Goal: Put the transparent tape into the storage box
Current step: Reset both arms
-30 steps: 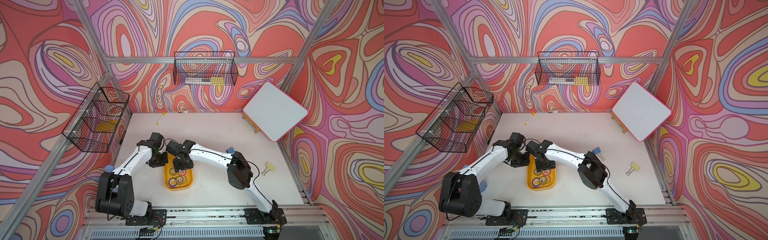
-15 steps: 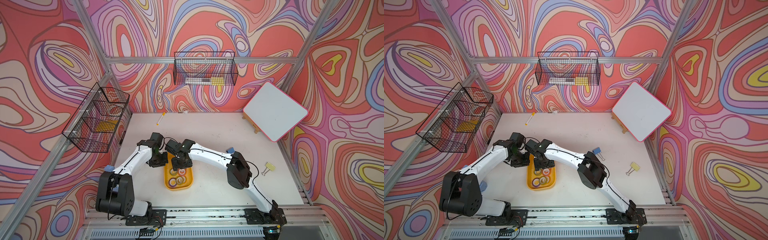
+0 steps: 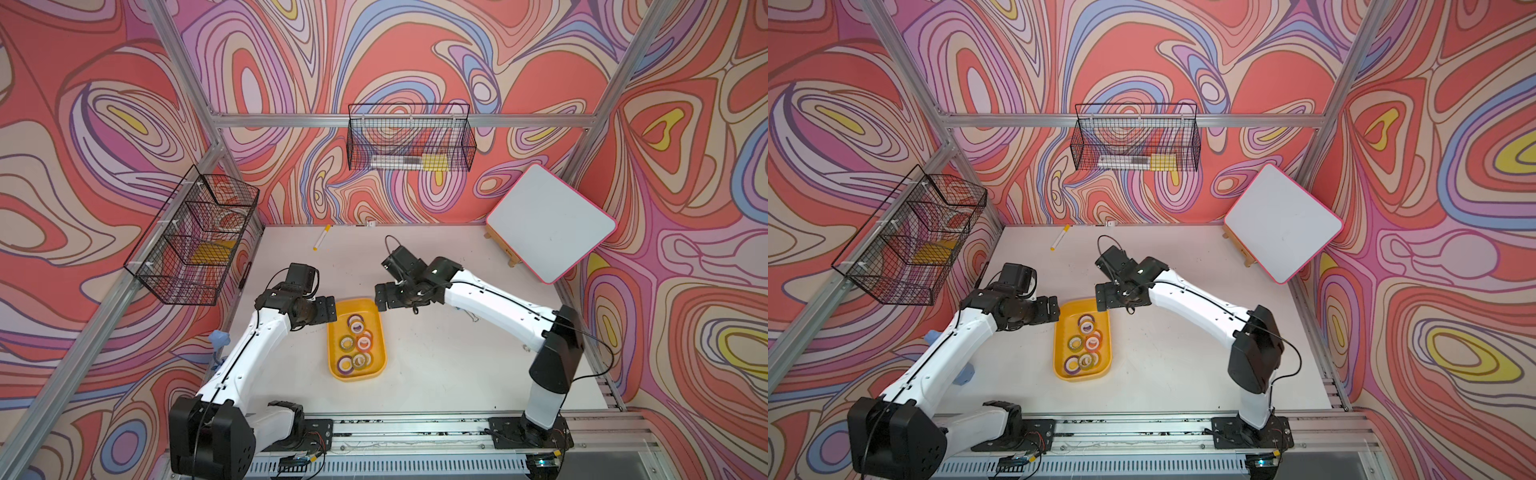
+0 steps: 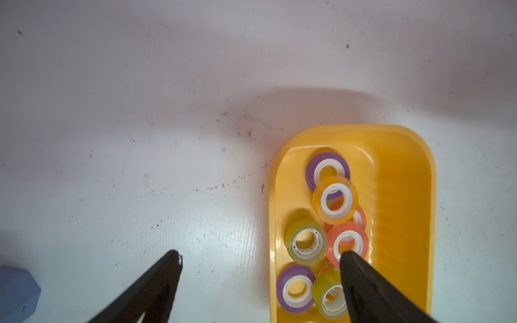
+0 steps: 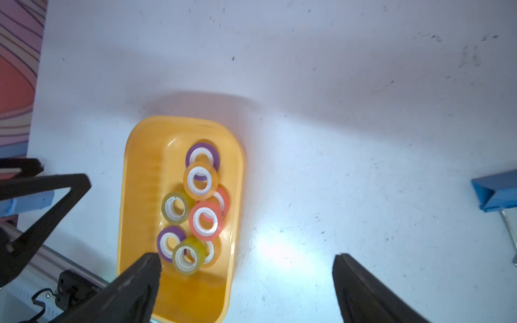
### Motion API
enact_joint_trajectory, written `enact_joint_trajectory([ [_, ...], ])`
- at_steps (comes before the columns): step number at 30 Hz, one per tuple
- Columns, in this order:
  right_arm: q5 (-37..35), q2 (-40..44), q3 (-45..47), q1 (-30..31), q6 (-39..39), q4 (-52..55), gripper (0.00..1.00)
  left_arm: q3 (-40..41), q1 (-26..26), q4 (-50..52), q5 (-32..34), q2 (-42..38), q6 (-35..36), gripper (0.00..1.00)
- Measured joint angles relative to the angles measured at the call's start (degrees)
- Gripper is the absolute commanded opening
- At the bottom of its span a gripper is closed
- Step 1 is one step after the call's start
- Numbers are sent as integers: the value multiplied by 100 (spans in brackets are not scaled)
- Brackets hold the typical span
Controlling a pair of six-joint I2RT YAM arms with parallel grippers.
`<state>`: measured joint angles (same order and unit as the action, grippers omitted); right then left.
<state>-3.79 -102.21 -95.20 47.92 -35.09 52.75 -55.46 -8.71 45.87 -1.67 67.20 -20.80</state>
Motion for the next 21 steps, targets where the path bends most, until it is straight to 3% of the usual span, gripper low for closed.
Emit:
enact_joint_trajectory([
  [8,-116,2146,2887,-1401,1005,-1709,98,420,0,-590,275,-831,229,99],
  [14,-378,3587,4317,-2608,2122,-2800,98,1368,0,-1456,627,-1576,636,100],
  [21,-527,4199,5746,-3268,3281,-4323,98,2474,33,-2761,1115,-1910,881,99],
])
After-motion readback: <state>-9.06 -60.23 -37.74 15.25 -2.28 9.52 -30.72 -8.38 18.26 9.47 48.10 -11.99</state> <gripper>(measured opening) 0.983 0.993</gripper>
